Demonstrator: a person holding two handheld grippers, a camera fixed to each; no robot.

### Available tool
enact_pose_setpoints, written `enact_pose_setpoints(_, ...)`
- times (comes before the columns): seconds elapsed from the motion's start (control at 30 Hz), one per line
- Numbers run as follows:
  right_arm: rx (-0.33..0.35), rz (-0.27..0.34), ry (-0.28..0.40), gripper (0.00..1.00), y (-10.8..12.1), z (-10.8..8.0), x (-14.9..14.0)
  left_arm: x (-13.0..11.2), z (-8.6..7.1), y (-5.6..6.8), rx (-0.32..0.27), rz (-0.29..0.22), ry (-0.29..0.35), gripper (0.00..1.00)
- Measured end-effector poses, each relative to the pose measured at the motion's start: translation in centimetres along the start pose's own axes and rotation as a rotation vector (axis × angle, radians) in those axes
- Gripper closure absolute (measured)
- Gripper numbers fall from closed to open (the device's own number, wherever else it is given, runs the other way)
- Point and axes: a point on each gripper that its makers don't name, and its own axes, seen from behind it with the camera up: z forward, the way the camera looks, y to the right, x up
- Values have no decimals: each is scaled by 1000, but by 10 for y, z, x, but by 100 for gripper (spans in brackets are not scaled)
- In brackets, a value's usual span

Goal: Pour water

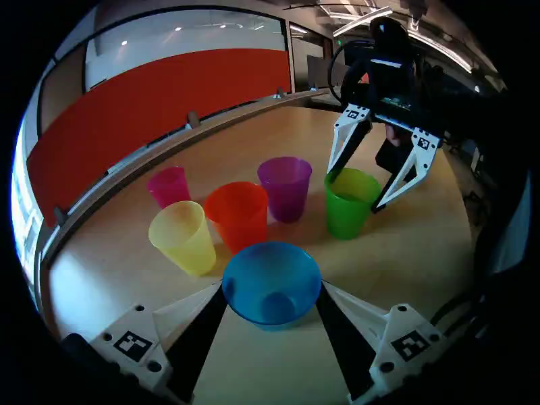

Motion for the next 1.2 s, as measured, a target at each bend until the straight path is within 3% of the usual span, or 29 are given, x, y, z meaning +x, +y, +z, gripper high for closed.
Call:
enact_pose_setpoints(0.5, -19, 17, 5, 5, -1, -3, -4, -6, -3, -2, 12, -8, -8, 13)
enact_pose_setpoints(0.8, -20, 24, -2, 3, -3, -4, -9, -18, 1, 1, 15, 24, -45, 13)
enact_pose_setpoints(1.2, -50, 50, -14, 0, 1, -12, -23, -21, -5, -2, 21, 25, -75, 9)
